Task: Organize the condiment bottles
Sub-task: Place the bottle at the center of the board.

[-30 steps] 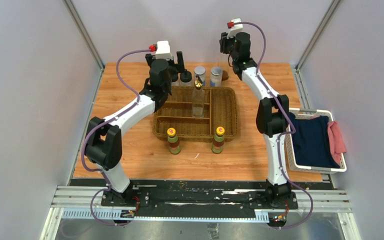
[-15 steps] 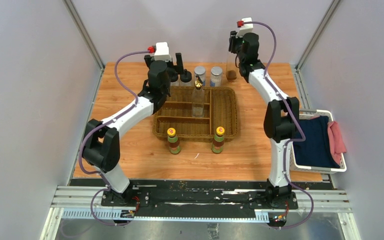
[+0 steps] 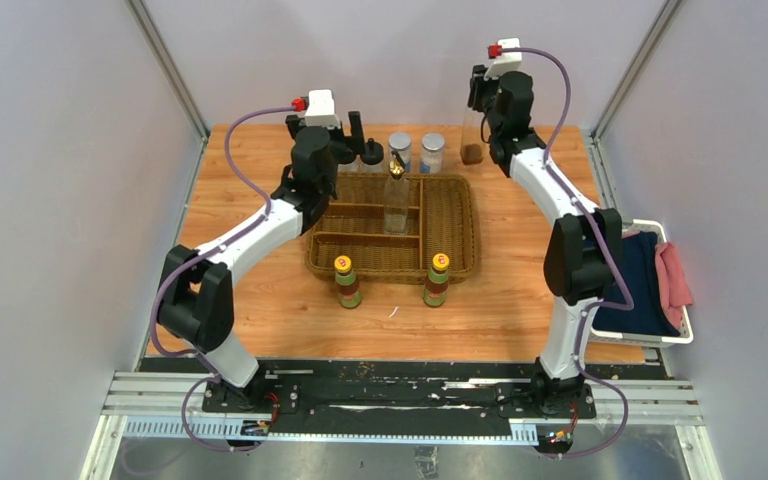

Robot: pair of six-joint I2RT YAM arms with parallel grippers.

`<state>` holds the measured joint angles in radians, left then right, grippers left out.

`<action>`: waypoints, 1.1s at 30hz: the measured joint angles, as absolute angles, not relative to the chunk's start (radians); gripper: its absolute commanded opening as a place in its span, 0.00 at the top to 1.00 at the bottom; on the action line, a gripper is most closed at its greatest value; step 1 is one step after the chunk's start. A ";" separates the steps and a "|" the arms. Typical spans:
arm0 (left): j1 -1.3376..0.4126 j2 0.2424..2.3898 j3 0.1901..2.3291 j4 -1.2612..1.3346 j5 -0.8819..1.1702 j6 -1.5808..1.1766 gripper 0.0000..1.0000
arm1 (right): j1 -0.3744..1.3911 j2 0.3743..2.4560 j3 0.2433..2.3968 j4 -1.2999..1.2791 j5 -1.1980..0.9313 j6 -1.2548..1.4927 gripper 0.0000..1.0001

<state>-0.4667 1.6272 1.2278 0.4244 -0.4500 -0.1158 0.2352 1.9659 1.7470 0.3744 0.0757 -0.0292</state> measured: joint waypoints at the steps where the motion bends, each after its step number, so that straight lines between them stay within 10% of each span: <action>1: -0.467 1.624 1.226 0.425 -0.448 -0.117 0.00 | 0.235 1.952 1.732 0.375 0.077 -0.029 1.00; 33: -0.467 1.564 1.179 0.416 -0.411 -0.165 0.00 | 0.235 1.663 1.282 0.530 0.198 -0.018 1.00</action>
